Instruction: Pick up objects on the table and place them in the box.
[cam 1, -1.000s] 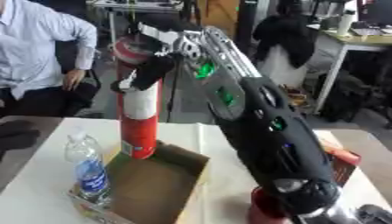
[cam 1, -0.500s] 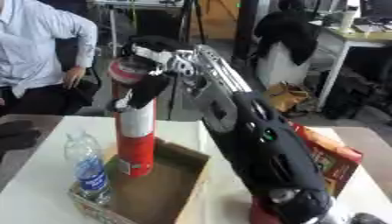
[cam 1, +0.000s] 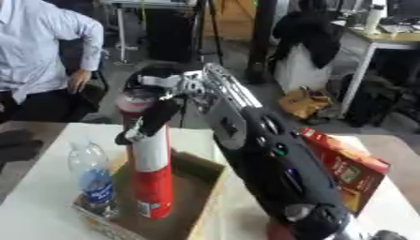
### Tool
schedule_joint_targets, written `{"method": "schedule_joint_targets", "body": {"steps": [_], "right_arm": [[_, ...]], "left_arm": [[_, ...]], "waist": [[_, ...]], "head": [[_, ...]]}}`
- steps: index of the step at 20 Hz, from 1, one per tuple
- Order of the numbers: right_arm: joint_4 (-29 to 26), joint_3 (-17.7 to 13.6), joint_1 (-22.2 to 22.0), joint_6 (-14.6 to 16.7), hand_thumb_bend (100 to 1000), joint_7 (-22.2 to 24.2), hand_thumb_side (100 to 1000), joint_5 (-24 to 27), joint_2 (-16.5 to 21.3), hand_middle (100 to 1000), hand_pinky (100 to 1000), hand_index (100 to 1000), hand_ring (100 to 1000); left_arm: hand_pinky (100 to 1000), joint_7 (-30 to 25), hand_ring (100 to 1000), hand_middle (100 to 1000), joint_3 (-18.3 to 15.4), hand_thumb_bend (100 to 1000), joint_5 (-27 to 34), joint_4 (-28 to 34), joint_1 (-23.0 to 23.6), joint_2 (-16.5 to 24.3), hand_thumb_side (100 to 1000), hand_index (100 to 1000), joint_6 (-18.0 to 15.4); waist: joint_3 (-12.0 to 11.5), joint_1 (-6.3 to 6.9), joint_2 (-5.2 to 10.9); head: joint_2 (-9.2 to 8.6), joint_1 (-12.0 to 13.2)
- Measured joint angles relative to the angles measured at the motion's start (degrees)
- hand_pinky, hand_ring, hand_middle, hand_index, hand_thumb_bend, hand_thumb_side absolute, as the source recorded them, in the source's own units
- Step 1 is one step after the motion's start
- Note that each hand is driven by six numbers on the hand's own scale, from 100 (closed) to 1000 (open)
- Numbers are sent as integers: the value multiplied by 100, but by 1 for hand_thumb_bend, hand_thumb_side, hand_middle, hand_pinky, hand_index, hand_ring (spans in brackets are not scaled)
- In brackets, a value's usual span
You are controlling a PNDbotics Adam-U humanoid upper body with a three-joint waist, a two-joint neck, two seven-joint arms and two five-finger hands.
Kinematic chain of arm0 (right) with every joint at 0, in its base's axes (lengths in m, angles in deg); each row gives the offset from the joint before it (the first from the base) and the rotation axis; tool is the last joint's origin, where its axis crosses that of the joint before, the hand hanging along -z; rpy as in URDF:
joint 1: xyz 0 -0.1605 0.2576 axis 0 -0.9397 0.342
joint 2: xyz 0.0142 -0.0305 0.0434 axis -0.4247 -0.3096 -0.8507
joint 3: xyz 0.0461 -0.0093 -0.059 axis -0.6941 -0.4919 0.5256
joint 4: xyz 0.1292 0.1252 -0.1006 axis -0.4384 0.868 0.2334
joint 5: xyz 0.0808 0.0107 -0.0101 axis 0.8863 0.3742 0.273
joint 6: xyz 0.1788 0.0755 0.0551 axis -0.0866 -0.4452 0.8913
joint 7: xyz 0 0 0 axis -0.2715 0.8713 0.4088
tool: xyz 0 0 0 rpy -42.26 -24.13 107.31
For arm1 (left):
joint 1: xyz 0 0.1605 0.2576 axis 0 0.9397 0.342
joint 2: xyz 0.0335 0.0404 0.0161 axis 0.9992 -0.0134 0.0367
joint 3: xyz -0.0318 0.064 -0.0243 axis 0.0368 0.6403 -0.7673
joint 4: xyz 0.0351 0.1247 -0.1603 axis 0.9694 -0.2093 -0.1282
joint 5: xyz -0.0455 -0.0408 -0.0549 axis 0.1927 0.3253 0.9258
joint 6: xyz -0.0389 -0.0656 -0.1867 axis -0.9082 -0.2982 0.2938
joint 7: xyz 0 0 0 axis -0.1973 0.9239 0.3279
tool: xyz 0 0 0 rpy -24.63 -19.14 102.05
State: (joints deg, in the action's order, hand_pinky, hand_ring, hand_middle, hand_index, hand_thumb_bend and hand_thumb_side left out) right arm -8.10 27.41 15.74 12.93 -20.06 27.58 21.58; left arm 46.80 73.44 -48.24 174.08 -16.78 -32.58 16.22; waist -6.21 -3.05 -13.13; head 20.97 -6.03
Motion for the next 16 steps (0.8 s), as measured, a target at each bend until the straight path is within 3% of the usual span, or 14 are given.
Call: {"method": "schedule_joint_targets", "body": {"steps": [3, 4, 16], "right_arm": [[32, -6, 0, 131, 679, 183, 548, 47, 0, 784, 643, 793, 764], [34, -16, 0, 158, 769, 228, 588, 54, 0, 884, 794, 894, 884], [33, -70, 5, 313, 740, 531, 577, 101, 9, 897, 800, 892, 893]], "left_arm": [[872, -3, 739, 745, 0, 100, 0, 0, 0, 0, 1000, 710, -3], [872, -3, 739, 746, 0, 100, 0, 0, 0, 0, 1000, 710, -3], [873, -21, 740, 747, 0, 100, 0, 0, -1, 0, 1000, 710, 5]], "waist": [[5, 0, 0], [6, 0, 0], [41, 5, 0]], "head": [[0, -2], [0, -3], [0, -21]]}}
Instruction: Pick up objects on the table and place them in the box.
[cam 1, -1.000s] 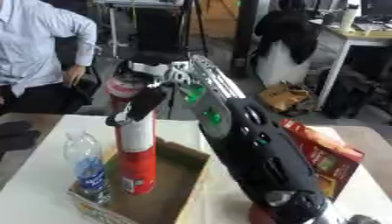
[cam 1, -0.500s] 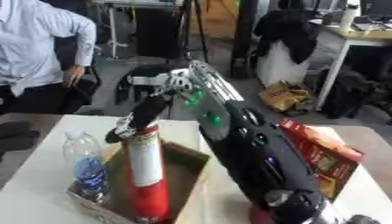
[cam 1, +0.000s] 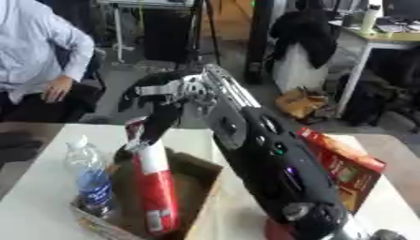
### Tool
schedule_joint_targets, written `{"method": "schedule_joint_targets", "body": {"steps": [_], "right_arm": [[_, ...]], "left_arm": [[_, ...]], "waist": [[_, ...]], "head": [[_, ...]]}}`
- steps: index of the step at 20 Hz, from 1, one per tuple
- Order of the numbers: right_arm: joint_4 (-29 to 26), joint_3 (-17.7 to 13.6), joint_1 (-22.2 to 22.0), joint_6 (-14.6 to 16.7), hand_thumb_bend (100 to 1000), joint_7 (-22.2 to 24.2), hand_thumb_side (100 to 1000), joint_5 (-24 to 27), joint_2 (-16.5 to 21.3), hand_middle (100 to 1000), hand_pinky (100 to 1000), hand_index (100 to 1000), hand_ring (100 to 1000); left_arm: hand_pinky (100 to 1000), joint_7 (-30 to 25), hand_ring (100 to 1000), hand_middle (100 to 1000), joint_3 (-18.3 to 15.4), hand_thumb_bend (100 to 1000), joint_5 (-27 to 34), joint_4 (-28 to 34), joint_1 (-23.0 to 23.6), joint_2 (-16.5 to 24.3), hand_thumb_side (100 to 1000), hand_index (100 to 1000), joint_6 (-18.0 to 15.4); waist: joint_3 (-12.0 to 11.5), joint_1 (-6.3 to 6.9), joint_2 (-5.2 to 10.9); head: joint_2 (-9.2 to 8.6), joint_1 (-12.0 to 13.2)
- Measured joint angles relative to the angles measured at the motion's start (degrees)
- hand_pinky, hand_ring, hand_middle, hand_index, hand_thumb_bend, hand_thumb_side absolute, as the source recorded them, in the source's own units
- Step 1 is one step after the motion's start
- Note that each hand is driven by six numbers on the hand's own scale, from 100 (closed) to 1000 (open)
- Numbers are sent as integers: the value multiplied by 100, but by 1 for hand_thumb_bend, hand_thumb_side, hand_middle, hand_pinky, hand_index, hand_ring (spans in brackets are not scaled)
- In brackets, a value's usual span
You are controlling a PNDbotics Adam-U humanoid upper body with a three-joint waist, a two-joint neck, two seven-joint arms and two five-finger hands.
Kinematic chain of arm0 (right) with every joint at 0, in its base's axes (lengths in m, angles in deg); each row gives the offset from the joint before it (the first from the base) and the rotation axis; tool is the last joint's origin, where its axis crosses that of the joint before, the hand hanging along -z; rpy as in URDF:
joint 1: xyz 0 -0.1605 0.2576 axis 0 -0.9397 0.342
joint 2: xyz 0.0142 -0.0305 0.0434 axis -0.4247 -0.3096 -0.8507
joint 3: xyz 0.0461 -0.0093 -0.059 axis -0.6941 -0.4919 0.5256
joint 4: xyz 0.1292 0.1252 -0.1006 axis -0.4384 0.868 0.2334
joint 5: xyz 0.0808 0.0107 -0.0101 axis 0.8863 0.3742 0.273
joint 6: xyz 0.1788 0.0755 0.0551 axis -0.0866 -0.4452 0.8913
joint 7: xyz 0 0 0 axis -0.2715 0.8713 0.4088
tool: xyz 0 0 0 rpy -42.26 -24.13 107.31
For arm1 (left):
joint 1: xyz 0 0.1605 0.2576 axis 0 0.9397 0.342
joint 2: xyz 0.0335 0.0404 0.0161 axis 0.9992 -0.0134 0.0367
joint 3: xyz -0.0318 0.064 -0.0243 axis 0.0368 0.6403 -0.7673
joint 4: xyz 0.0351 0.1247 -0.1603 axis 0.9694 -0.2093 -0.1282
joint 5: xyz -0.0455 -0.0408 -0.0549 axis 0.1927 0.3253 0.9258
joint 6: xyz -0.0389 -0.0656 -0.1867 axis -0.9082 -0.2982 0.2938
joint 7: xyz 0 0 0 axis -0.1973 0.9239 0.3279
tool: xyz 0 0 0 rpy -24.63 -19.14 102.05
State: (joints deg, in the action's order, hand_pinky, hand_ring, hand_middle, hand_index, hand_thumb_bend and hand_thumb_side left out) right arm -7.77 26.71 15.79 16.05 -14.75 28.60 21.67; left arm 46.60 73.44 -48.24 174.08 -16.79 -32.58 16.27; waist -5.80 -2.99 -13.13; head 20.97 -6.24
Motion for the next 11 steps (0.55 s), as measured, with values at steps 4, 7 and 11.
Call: {"method": "schedule_joint_targets", "body": {"steps": [4, 7, 11], "right_arm": [[-9, -4, 0, -3, 749, -3, 592, 11, 5, 912, 812, 899, 907], [-71, -44, 3, -1, 743, -50, 616, 62, 11, 916, 816, 905, 912], [-323, -159, 53, -23, 741, -250, 635, 189, 77, 916, 816, 906, 913]], "left_arm": [[874, -11, 740, 747, 0, 100, 0, 0, 0, 0, 1000, 711, 7], [874, -28, 741, 748, 0, 100, 0, 0, 0, 0, 1000, 711, 4], [874, -57, 740, 748, 0, 100, 0, 0, 0, 0, 1000, 711, 11]], "waist": [[4, 3, 0], [7, 12, 0], [19, 14, 0]], "head": [[0, -2], [0, -3], [0, -7]]}}
